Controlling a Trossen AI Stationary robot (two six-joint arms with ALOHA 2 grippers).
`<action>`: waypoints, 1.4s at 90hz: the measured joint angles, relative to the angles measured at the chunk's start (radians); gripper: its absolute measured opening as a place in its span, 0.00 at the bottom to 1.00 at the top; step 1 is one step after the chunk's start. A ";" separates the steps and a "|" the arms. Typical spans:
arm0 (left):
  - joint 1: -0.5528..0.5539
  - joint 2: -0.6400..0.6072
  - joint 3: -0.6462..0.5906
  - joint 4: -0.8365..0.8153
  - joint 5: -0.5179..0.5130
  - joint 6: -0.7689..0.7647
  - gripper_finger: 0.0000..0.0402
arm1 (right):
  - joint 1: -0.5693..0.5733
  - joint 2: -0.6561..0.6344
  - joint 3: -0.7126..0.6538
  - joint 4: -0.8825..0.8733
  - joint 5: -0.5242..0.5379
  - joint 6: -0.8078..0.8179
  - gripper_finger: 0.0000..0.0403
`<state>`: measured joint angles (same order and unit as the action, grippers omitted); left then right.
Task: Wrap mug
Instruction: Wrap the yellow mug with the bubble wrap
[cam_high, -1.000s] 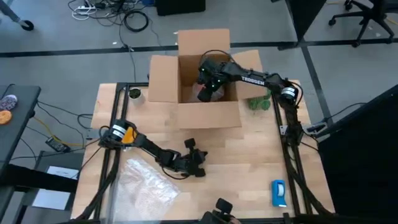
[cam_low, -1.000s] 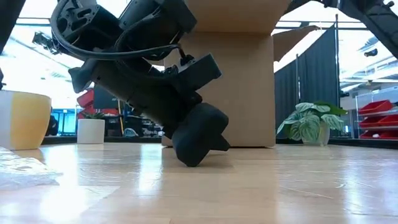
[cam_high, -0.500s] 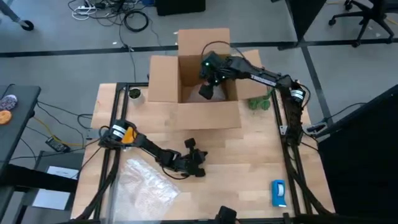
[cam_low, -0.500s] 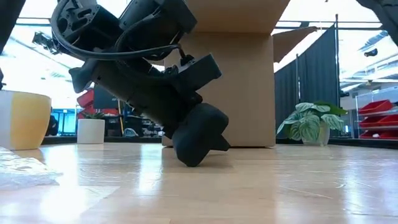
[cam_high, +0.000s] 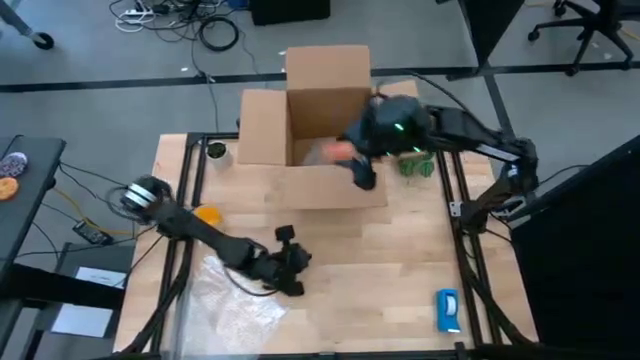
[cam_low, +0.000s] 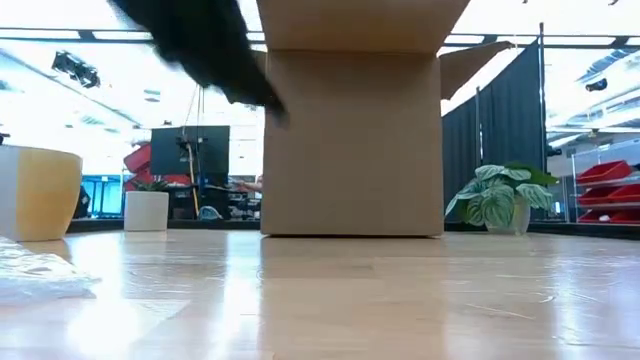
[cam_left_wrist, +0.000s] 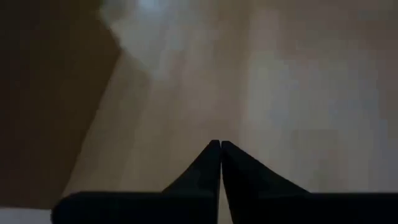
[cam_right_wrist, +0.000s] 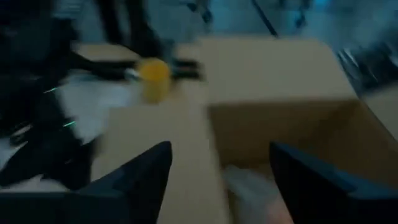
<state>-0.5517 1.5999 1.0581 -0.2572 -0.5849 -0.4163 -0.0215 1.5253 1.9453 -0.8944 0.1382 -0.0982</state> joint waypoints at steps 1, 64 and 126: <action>-0.010 -0.012 0.004 -0.006 0.010 -0.016 0.00 | 0.014 -0.001 0.000 0.000 0.004 0.000 0.60; -0.461 -0.160 0.160 -0.504 0.466 -0.797 0.01 | 0.644 0.295 -0.004 0.217 0.319 0.235 0.56; -0.378 -0.159 -0.271 -0.395 0.938 -0.767 0.39 | 0.822 0.734 -0.004 0.822 0.420 0.366 0.54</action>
<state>-0.9295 1.4405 0.7874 -0.6522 0.3534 -1.1830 0.8001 2.2593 1.9411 -0.0723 0.5580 0.2681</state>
